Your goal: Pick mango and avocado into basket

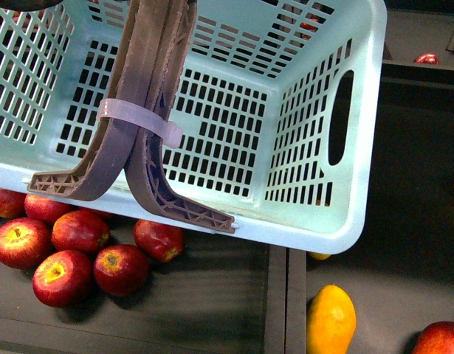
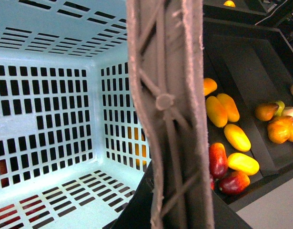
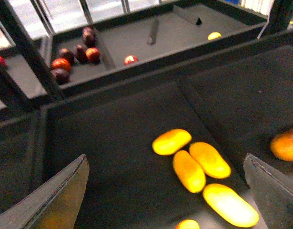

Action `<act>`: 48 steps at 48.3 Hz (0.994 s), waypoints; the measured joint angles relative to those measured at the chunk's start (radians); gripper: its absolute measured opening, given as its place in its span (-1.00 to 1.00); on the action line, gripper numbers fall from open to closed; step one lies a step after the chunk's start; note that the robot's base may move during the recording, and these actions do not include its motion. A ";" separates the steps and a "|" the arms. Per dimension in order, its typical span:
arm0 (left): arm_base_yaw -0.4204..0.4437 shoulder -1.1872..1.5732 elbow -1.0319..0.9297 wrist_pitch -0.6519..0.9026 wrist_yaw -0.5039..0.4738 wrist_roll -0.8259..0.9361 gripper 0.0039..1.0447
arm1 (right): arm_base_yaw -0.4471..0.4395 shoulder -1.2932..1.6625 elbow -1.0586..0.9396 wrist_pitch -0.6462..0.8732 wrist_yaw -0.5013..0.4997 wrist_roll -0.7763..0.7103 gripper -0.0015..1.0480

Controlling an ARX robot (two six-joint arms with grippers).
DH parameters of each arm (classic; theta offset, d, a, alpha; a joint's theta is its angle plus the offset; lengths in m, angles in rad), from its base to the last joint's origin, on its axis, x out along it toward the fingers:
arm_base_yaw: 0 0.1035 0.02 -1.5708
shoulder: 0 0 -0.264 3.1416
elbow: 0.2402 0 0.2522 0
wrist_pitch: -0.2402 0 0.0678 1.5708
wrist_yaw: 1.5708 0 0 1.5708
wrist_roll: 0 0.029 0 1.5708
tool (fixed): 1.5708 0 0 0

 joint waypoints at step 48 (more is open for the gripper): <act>0.001 0.000 0.000 0.000 0.000 0.000 -0.89 | -0.057 1.655 0.421 0.480 -0.068 -0.147 0.85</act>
